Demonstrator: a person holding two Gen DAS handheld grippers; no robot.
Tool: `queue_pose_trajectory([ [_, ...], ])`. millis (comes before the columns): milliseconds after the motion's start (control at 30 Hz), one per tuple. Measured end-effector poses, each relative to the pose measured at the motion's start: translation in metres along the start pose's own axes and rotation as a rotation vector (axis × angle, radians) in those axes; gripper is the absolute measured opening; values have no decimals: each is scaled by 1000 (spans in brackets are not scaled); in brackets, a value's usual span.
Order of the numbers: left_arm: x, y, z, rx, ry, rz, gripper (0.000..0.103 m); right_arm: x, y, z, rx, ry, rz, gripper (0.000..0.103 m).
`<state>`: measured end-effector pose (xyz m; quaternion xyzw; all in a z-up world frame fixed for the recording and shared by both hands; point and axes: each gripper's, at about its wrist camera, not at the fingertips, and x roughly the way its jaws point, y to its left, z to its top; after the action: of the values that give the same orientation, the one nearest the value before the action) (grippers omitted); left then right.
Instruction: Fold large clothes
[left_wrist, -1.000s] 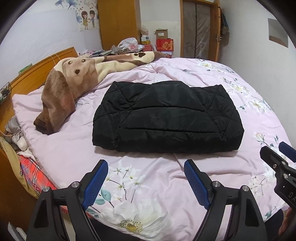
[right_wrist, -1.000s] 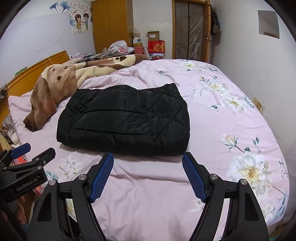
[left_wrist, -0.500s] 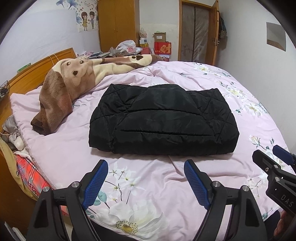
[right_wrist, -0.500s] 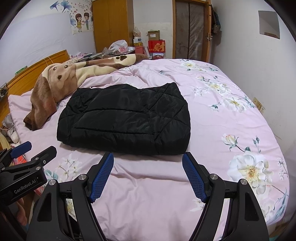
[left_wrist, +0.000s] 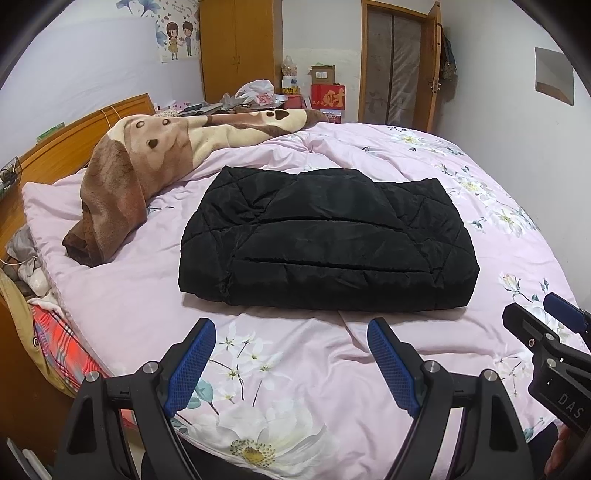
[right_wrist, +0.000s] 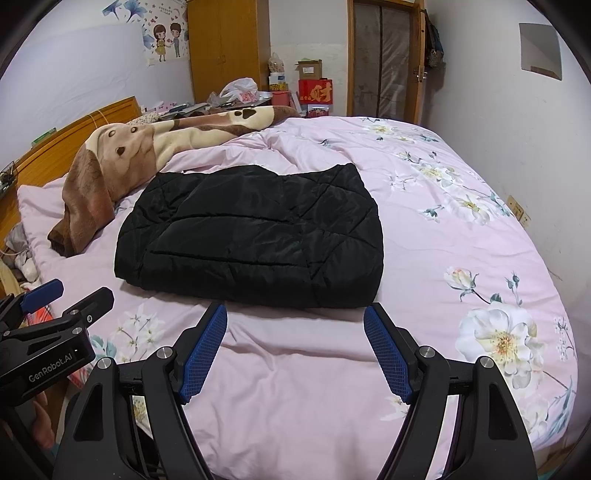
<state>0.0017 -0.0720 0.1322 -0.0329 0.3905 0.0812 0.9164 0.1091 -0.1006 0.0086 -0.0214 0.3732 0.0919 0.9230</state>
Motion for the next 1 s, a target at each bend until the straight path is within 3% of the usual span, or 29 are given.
queue_pose_trajectory([
  [1000, 5, 0, -3, -8, 4, 15, 84, 2, -1, -2, 1, 4, 4, 77],
])
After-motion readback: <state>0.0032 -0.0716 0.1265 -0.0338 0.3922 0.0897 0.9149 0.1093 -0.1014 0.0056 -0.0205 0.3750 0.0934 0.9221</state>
